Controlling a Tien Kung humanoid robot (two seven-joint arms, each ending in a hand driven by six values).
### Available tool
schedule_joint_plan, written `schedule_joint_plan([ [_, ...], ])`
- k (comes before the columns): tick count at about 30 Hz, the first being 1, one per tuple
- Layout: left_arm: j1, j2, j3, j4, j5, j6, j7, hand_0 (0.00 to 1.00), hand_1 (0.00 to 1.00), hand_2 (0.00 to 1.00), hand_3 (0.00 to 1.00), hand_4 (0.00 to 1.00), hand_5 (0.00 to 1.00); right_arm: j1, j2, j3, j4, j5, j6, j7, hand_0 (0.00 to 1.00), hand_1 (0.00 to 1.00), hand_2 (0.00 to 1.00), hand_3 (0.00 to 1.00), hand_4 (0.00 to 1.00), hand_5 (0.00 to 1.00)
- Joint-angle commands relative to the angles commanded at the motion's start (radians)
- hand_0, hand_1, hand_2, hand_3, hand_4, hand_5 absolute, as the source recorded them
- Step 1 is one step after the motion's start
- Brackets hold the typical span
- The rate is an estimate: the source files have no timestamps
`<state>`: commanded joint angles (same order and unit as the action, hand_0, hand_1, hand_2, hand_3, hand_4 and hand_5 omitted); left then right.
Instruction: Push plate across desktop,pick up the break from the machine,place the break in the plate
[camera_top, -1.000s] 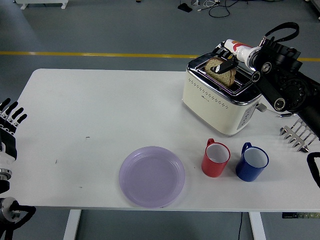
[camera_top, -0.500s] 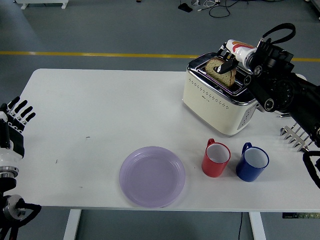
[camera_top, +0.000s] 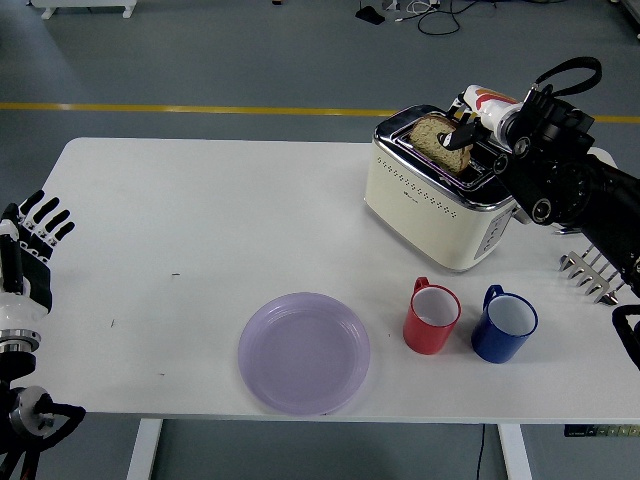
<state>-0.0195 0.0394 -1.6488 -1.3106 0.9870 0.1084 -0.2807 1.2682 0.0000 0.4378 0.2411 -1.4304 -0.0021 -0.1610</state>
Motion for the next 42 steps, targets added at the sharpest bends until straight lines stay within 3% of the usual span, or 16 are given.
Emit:
schedule_joint_plan([
  [1, 0.000, 0.000, 0.000, 0.001, 0.000, 0.000, 0.000, 0.690, 0.719, 0.772, 0.778, 0.484, 0.998, 0.000, 0.000, -0.001, 0.000, 0.002, 0.000, 0.001, 0.361, 0.453, 0.491, 0.578, 0.662, 0.160],
  [6, -0.001, 0.001, 0.000, 0.003, 0.000, 0.001, 0.000, 0.690, 0.719, 0.772, 0.778, 0.484, 0.998, 0.001, 0.000, -0.030, -0.002, 0.026, -0.004, 0.005, 0.361, 0.453, 0.491, 0.578, 0.662, 0.160],
  [7, -0.003, 0.000, -0.001, 0.003, 0.000, 0.001, 0.000, 0.690, 0.716, 0.771, 0.777, 0.483, 0.998, 0.001, 0.000, -0.038, -0.002, 0.031, -0.005, 0.005, 0.275, 0.383, 0.464, 0.484, 0.582, 0.104],
  [12, -0.006, 0.001, -0.004, 0.001, 0.002, 0.002, 0.001, 0.690, 0.716, 0.771, 0.777, 0.483, 0.998, -0.002, 0.000, -0.064, 0.000, 0.050, -0.017, 0.003, 0.275, 0.383, 0.464, 0.484, 0.582, 0.104],
  [13, -0.007, 0.001, -0.004, 0.001, 0.002, 0.002, 0.001, 0.690, 0.715, 0.769, 0.776, 0.483, 0.998, -0.002, 0.000, -0.065, 0.000, 0.051, -0.020, 0.003, 0.298, 0.376, 0.449, 0.465, 0.506, 0.018],
  [16, -0.005, 0.001, -0.007, 0.001, 0.003, 0.002, 0.001, 0.690, 0.715, 0.769, 0.776, 0.483, 0.998, -0.003, 0.000, -0.057, 0.006, 0.041, -0.034, 0.001, 0.298, 0.376, 0.449, 0.465, 0.506, 0.018],
  [18, -0.004, 0.002, -0.009, 0.001, 0.003, 0.003, 0.001, 0.690, 0.715, 0.769, 0.776, 0.483, 0.998, -0.002, 0.000, -0.045, 0.015, 0.021, -0.047, -0.001, 0.298, 0.376, 0.449, 0.465, 0.506, 0.018],
  [19, -0.004, 0.002, -0.009, 0.001, 0.003, 0.003, 0.001, 0.690, 0.715, 0.768, 0.775, 0.482, 0.998, -0.001, 0.000, -0.037, 0.021, 0.007, -0.052, -0.003, 0.270, 0.320, 0.405, 0.427, 0.451, 0.007],
  [24, -0.004, 0.003, -0.009, 0.000, 0.003, 0.003, 0.002, 0.690, 0.715, 0.768, 0.775, 0.482, 0.998, 0.001, 0.000, 0.016, 0.067, -0.078, -0.063, -0.017, 0.270, 0.320, 0.405, 0.427, 0.451, 0.007],
  [27, -0.002, 0.004, -0.012, 0.000, 0.003, 0.003, 0.002, 0.690, 0.714, 0.769, 0.775, 0.478, 0.998, 0.003, -0.008, 0.074, 0.117, -0.161, -0.057, -0.025, 0.264, 0.310, 0.392, 0.418, 0.407, 0.018],
  [34, 0.010, 0.008, -0.020, -0.002, 0.005, 0.003, 0.003, 0.690, 0.713, 0.769, 0.775, 0.478, 0.998, 0.010, -0.107, 0.240, 0.278, -0.368, -0.052, -0.038, 0.257, 0.305, 0.388, 0.413, 0.388, 0.021],
  [42, 0.018, 0.009, -0.018, -0.002, 0.005, 0.003, 0.003, 0.690, 0.713, 0.769, 0.775, 0.478, 0.998, -0.011, -0.193, 0.371, 0.502, -0.449, -0.063, -0.070, 0.243, 0.299, 0.381, 0.406, 0.364, 0.038],
])
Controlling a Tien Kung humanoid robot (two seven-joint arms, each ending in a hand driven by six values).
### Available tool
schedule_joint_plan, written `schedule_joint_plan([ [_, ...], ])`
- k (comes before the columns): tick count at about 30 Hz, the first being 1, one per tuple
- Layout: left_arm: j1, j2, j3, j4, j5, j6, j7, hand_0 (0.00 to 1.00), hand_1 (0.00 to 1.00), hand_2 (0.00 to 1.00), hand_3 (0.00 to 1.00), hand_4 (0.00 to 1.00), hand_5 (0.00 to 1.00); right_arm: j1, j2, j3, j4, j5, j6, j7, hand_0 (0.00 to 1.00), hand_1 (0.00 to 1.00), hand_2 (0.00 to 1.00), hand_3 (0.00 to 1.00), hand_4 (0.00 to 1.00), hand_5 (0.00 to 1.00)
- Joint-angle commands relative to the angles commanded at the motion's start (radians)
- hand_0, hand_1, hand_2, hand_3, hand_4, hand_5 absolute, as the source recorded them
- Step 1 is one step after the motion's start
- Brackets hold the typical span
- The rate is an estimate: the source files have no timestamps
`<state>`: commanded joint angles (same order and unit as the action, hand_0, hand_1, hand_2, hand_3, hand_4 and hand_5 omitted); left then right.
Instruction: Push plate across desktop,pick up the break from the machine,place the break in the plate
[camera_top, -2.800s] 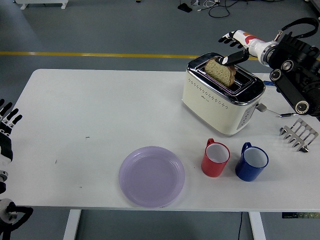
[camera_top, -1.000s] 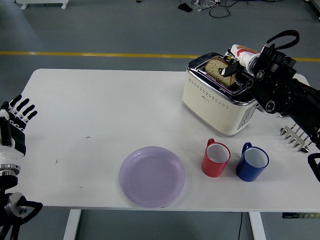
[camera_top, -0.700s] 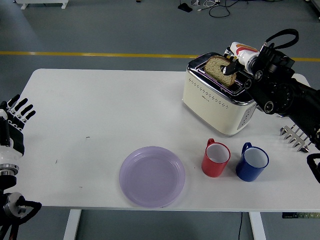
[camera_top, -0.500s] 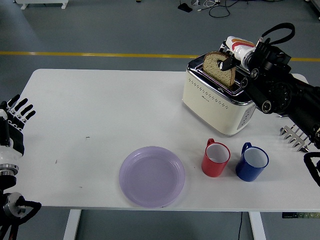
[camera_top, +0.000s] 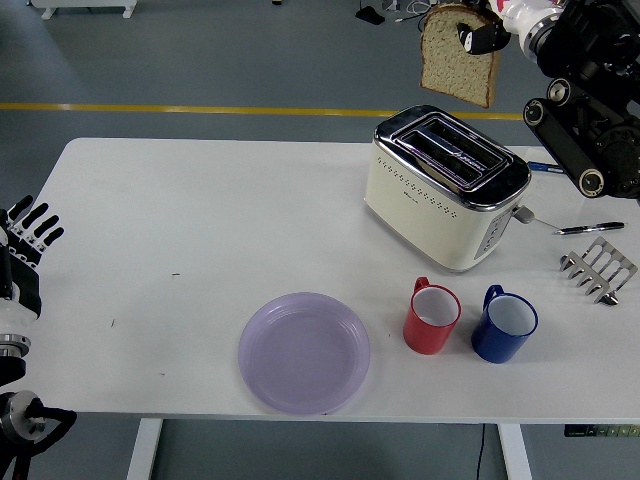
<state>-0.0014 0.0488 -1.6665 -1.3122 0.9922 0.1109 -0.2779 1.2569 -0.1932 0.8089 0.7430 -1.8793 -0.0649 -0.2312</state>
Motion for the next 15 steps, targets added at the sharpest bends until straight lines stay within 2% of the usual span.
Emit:
schedule_joint_plan([
  [5, 0.008, -0.001, 0.001, 0.000, 0.002, 0.000, 0.000, 0.690, 0.713, 0.769, 0.774, 0.475, 0.998, -0.048, -0.054, 0.045, 0.192, 0.170, 0.047, -0.045, 0.247, 0.295, 0.376, 0.400, 0.386, 0.029],
  [7, 0.015, -0.001, 0.002, 0.000, 0.002, -0.001, 0.000, 0.690, 0.712, 0.770, 0.775, 0.472, 0.998, -0.083, -0.082, 0.042, 0.277, 0.254, 0.094, -0.076, 0.249, 0.294, 0.374, 0.397, 0.392, 0.020],
  [11, 0.021, -0.002, -0.002, 0.000, 0.002, -0.001, -0.001, 0.690, 0.712, 0.770, 0.775, 0.472, 0.998, -0.141, -0.119, -0.001, 0.437, 0.423, 0.173, -0.103, 0.249, 0.294, 0.374, 0.397, 0.392, 0.020],
  [15, 0.026, -0.001, -0.003, -0.002, 0.003, -0.002, -0.001, 0.689, 0.712, 0.770, 0.775, 0.472, 0.998, -0.208, -0.142, -0.078, 0.545, 0.591, 0.214, -0.110, 0.249, 0.294, 0.373, 0.398, 0.389, 0.028],
])
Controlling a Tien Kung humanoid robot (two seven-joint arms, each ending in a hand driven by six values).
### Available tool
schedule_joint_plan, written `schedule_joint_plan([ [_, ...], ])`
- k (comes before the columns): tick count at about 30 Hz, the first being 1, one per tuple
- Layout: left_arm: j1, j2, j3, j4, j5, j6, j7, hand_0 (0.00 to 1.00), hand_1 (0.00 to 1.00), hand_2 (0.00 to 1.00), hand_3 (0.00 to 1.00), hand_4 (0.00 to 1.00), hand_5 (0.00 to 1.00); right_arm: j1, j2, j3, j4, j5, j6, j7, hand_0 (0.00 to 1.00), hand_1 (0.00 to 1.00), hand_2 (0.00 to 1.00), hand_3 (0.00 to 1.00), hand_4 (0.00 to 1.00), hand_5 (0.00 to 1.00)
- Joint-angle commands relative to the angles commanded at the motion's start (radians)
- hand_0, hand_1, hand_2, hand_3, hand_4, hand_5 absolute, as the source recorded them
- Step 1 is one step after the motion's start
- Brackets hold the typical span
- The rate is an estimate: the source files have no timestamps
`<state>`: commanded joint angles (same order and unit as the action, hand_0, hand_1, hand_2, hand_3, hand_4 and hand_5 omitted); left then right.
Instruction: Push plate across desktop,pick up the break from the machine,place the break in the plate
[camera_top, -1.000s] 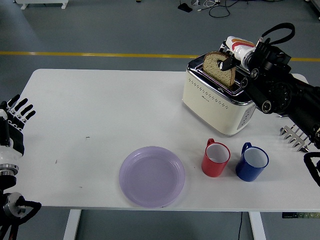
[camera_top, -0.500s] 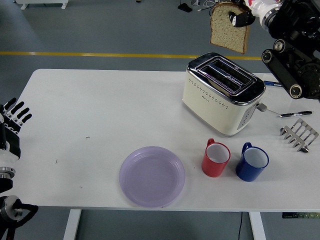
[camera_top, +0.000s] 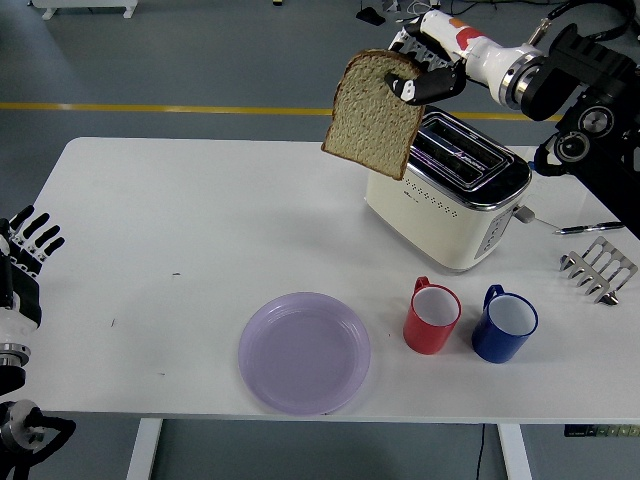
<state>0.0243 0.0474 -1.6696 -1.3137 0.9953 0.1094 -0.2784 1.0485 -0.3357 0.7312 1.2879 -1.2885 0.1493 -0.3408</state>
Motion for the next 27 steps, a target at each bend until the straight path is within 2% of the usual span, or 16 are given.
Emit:
schedule_joint_plan([
  [5, 0.002, 0.000, -0.002, 0.000, 0.001, 0.000, 0.001, 0.689, 0.712, 0.770, 0.775, 0.472, 0.998, -0.063, 0.007, -0.098, 0.047, 0.196, 0.016, 0.001, 0.253, 0.293, 0.372, 0.397, 0.394, 0.018],
  [11, -0.001, -0.003, 0.001, 0.003, 0.001, 0.000, 0.001, 0.689, 0.712, 0.770, 0.776, 0.472, 0.998, -0.111, 0.065, -0.242, 0.006, 0.272, -0.002, 0.023, 0.255, 0.293, 0.372, 0.397, 0.388, 0.017],
  [13, -0.004, -0.004, 0.002, 0.003, 0.001, 0.000, 0.001, 0.689, 0.712, 0.770, 0.776, 0.472, 0.998, -0.121, 0.082, -0.276, -0.018, 0.273, -0.009, 0.039, 0.255, 0.293, 0.372, 0.397, 0.388, 0.017],
  [22, -0.006, -0.009, -0.003, 0.006, 0.002, 0.000, 0.000, 0.689, 0.712, 0.770, 0.775, 0.472, 0.998, -0.158, 0.165, -0.391, -0.160, 0.208, -0.105, 0.093, 0.258, 0.294, 0.375, 0.398, 0.389, 0.008],
  [27, -0.008, -0.009, -0.003, 0.005, 0.003, 0.000, 0.000, 0.689, 0.711, 0.770, 0.775, 0.472, 0.998, -0.172, 0.203, -0.444, -0.231, 0.162, -0.131, 0.125, 0.261, 0.297, 0.380, 0.404, 0.391, 0.006],
])
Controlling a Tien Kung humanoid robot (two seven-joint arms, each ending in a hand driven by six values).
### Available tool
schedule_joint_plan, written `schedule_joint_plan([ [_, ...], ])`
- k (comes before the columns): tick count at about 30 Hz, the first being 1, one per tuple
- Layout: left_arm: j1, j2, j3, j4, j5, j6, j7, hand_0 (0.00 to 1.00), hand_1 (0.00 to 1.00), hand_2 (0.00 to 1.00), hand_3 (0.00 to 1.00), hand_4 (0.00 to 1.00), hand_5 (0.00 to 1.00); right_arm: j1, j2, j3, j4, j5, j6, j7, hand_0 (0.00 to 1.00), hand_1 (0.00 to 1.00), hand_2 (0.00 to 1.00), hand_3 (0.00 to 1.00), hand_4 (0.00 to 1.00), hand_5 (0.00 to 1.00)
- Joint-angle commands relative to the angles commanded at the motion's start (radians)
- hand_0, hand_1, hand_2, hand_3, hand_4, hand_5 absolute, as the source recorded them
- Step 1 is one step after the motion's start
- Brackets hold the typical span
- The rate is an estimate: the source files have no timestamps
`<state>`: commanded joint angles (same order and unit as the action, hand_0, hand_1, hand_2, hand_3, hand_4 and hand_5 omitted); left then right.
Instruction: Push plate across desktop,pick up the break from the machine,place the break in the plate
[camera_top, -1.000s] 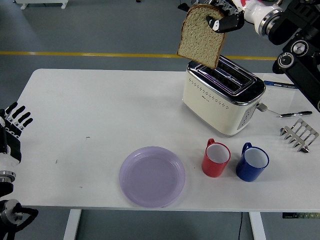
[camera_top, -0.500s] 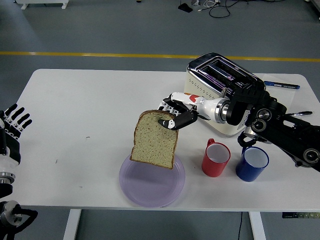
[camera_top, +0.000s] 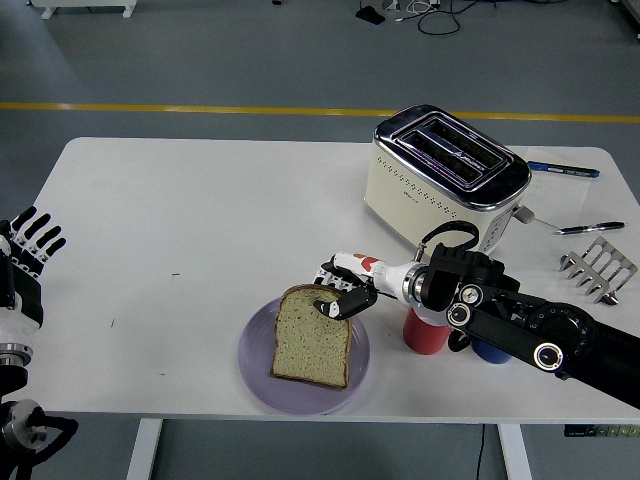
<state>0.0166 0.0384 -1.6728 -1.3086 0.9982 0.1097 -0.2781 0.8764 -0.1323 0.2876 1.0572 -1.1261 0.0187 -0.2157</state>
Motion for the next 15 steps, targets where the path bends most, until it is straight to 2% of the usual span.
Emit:
schedule_joint_plan([
  [7, -0.001, 0.000, 0.002, 0.001, 0.000, 0.000, 0.000, 0.689, 0.712, 0.770, 0.776, 0.472, 0.998, -0.004, 0.021, -0.015, -0.040, -0.062, -0.026, 0.055, 0.272, 0.311, 0.401, 0.421, 0.371, 0.019],
  [8, -0.002, 0.000, 0.002, 0.001, 0.000, 0.000, 0.000, 0.689, 0.711, 0.770, 0.777, 0.473, 0.998, -0.005, 0.024, -0.016, -0.045, -0.073, -0.030, 0.067, 0.322, 0.415, 0.479, 0.494, 0.396, 0.099],
  [13, -0.003, -0.001, 0.001, 0.001, 0.001, 0.001, -0.001, 0.689, 0.711, 0.770, 0.777, 0.473, 0.998, -0.008, 0.034, -0.023, -0.067, -0.139, -0.033, 0.126, 0.322, 0.415, 0.479, 0.494, 0.396, 0.099],
  [14, -0.003, -0.001, 0.001, 0.001, 0.001, 0.001, -0.001, 0.689, 0.711, 0.770, 0.776, 0.474, 0.998, -0.008, 0.034, -0.024, -0.069, -0.149, -0.032, 0.131, 0.435, 0.518, 0.536, 0.632, 0.576, 0.206],
  [15, -0.003, -0.001, 0.000, 0.001, 0.001, 0.001, -0.001, 0.689, 0.711, 0.770, 0.776, 0.474, 0.998, -0.009, 0.035, -0.026, -0.074, -0.164, -0.030, 0.143, 0.435, 0.518, 0.536, 0.632, 0.576, 0.206],
])
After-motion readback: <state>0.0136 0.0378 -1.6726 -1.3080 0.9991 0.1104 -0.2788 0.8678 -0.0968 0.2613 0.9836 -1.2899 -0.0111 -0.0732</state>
